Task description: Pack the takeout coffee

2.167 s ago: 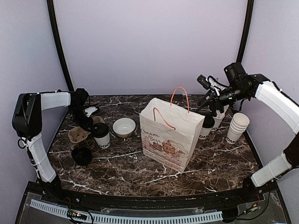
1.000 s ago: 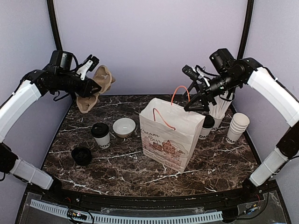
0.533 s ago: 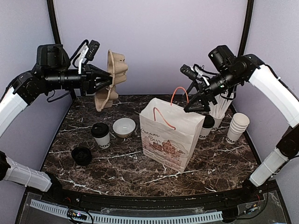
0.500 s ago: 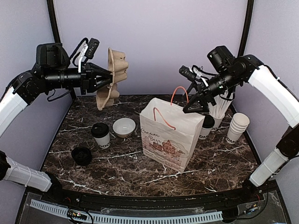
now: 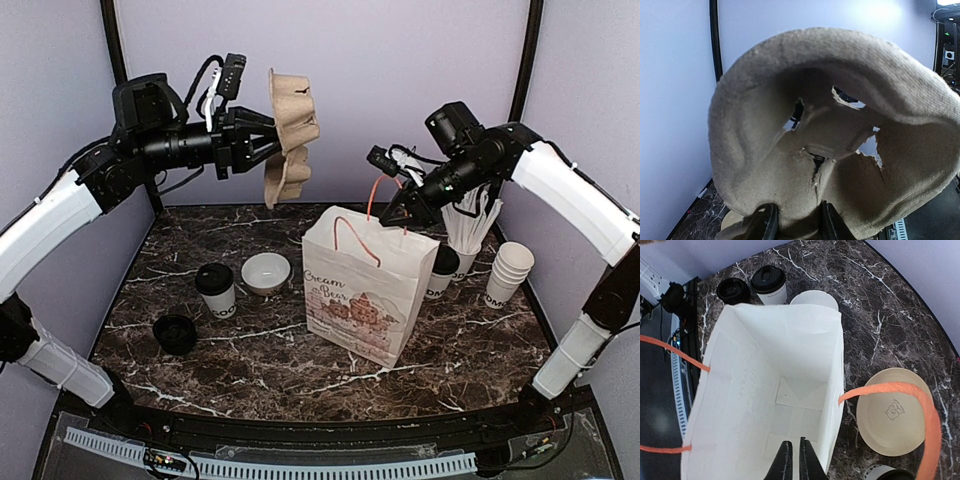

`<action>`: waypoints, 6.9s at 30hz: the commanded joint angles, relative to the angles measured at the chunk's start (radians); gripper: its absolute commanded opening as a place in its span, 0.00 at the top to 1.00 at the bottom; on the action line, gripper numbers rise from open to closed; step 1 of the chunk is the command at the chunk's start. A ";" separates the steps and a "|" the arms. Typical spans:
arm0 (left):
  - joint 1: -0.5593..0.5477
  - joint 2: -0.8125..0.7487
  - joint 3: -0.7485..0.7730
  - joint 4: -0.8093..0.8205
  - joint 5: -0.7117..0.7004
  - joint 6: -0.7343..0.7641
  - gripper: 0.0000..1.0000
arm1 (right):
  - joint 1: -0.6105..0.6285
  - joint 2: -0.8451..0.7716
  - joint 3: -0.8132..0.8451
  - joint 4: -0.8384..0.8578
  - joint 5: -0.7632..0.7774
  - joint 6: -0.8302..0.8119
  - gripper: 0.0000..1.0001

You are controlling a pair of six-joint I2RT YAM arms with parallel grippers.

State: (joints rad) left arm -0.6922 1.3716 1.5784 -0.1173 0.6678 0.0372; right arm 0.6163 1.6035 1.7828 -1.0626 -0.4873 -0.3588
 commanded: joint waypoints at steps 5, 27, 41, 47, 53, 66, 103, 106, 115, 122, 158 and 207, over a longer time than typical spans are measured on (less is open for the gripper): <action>-0.072 -0.012 0.005 0.214 0.165 -0.034 0.71 | 0.019 0.052 0.115 -0.148 -0.299 -0.158 1.00; -0.243 0.088 -0.079 0.233 0.236 0.113 0.72 | 0.042 0.110 0.207 -0.353 -0.479 -0.337 1.00; -0.304 0.159 -0.048 -0.021 0.127 0.257 0.72 | 0.047 0.096 0.221 -0.355 -0.526 -0.334 1.00; -0.314 0.194 -0.031 -0.138 0.027 0.346 0.73 | 0.048 0.089 0.203 -0.355 -0.528 -0.341 1.00; -0.317 0.244 0.013 -0.281 -0.105 0.446 0.74 | 0.049 0.085 0.195 -0.354 -0.528 -0.345 1.00; -0.338 0.357 0.102 -0.484 -0.333 0.543 0.75 | 0.047 0.091 0.198 -0.352 -0.511 -0.343 0.94; -0.357 0.673 0.524 -0.828 -0.629 0.393 0.70 | -0.318 -0.048 -0.326 0.220 -0.063 0.027 0.41; -0.357 0.695 0.518 -0.838 -0.644 0.401 0.69 | -0.297 -0.018 -0.314 0.223 -0.069 0.029 0.41; -0.356 0.786 0.548 -0.855 -0.748 0.403 0.66 | -0.252 0.002 -0.315 0.217 -0.060 0.023 0.41; -0.356 0.820 0.572 -0.850 -0.703 0.401 0.59 | -0.235 0.005 -0.317 0.208 -0.066 0.013 0.41; -0.266 0.369 0.497 -0.514 -0.588 0.342 0.23 | -0.252 -0.139 -0.042 -0.089 -0.273 -0.192 0.36; -0.119 0.397 0.467 -0.433 -0.420 0.139 1.00 | 0.202 -0.091 0.105 0.072 -0.035 -0.130 1.00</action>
State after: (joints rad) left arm -0.8124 1.8095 2.1128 -0.5446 0.3042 0.1940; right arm 0.8162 1.5150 1.9388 -1.0431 -0.5255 -0.5091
